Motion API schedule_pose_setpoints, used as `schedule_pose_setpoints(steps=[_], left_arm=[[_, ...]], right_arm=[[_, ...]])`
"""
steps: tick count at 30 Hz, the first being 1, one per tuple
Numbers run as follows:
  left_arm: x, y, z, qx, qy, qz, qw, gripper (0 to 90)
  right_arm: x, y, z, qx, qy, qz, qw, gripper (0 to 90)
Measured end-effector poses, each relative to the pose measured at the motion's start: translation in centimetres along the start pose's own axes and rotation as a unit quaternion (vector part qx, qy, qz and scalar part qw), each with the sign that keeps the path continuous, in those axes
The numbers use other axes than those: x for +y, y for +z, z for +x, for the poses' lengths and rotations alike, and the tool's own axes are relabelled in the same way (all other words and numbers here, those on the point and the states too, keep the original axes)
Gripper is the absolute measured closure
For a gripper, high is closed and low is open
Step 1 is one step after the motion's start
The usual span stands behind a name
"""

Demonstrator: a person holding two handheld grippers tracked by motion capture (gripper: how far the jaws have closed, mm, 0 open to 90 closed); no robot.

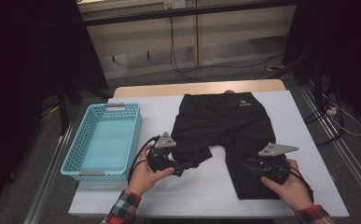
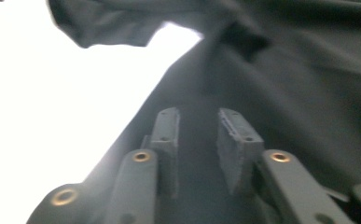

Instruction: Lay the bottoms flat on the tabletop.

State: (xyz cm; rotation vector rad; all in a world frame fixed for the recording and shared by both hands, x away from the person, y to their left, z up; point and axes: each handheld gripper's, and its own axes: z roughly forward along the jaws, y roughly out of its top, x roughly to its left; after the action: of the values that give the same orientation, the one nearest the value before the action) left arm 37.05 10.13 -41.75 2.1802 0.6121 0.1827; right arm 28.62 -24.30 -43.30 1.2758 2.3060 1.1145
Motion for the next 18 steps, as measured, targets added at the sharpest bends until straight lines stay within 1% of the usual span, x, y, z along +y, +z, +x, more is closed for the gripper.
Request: schedule_pose_setpoints(steps=[3, 6, 8, 10, 11, 12, 13, 14, 15, 16, 17, 18], left_arm=[[0.0, 0.0, 0.0, 0.0, -0.001, 0.0, 1.0, 5.0], [0.0, -0.1, 0.0, 0.0, -0.001, 0.0, 1.0, 5.0], [0.0, 0.0, 0.0, 0.001, 0.0, 0.001, 1.0, 5.0], [0.0, 0.0, 0.0, 0.002, -0.001, 0.0, 1.0, 5.0], [0.0, 0.0, 0.0, 0.002, -0.001, 0.0, 1.0, 5.0], [0.0, 0.0, 0.0, 0.001, -0.001, 0.001, 1.0, 5.0], [0.0, 0.0, 0.0, 0.001, 0.0, 0.001, 1.0, 5.0], [0.0, 0.0, 0.0, 0.001, 0.0, 0.001, 1.0, 5.0], [0.0, 0.0, 0.0, 0.001, 0.0, 0.0, 1.0, 5.0], [0.0, 0.0, 0.0, 0.002, 0.001, 0.002, 1.0, 5.0], [0.0, 0.1, 0.0, 0.002, 0.001, 0.002, 1.0, 5.0], [0.0, 0.1, 0.0, 0.002, 0.001, 0.002, 1.0, 5.0]], right_arm=[[0.1, 0.7, 1.3, 0.027, -0.009, 0.004, 0.9996, 73.6], [0.0, 1.5, 2.4, 0.049, -0.027, 0.02, 0.9982, 72.7], [0.0, 1.8, 2.9, 0.052, -0.042, 0.025, 0.9974, 71.2], [-0.1, 2.1, 3.2, 0.041, -0.061, 0.036, 0.9967, 70.0], [-0.1, 2.2, 3.3, 0.04, -0.067, 0.041, 0.9961, 71.1], [-0.2, 2.3, 3.3, 0.038, -0.072, 0.048, 0.9955, 74.9], [-0.3, 2.4, 3.3, 0.035, -0.079, 0.05, 0.995, 78.3], [-0.3, 2.3, 3.2, 0.04, -0.073, 0.05, 0.9952, 86.4], [-0.3, 2.2, 3.0, 0.039, -0.073, 0.051, 0.9953, 89.3], [-0.3, 2.0, 2.8, 0.03, -0.07, 0.051, 0.9958, 89.9], [-0.3, 2.0, 2.5, 0.03, -0.065, 0.052, 0.9961, 90.0], [-0.4, 2.0, 2.1, 0.039, -0.051, 0.049, 0.9967, 90.0]])
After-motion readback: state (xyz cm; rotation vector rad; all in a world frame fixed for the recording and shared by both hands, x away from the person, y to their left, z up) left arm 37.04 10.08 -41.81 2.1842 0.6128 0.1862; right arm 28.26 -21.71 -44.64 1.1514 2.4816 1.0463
